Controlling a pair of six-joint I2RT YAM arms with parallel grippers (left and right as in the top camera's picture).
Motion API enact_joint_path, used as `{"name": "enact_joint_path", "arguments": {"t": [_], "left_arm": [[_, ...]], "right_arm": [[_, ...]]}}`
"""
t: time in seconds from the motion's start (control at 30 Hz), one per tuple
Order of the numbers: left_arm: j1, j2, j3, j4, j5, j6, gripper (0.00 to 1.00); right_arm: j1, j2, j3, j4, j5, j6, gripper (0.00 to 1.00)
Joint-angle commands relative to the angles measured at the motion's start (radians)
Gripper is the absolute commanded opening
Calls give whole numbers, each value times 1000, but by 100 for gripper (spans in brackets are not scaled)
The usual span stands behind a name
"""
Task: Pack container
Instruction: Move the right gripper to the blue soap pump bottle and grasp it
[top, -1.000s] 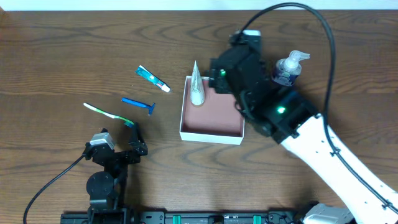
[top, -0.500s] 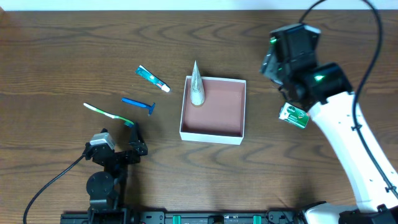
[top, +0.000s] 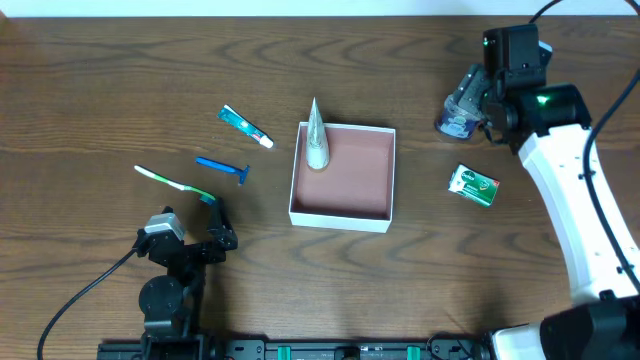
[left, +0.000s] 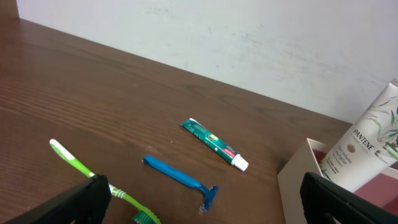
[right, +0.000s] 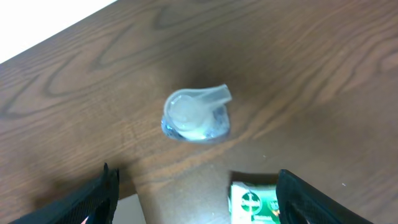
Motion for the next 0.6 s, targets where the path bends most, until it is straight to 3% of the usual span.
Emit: {"name": "enact_joint_path", "arguments": {"t": [0.0, 0.57], "left_arm": [[5, -1, -28, -15, 10, 3, 98], [5, -1, -28, -15, 10, 3, 98]], "right_arm": [[-5, 46, 2, 25, -7, -23, 78], [-18, 212, 2, 117, -13, -22, 78]]}}
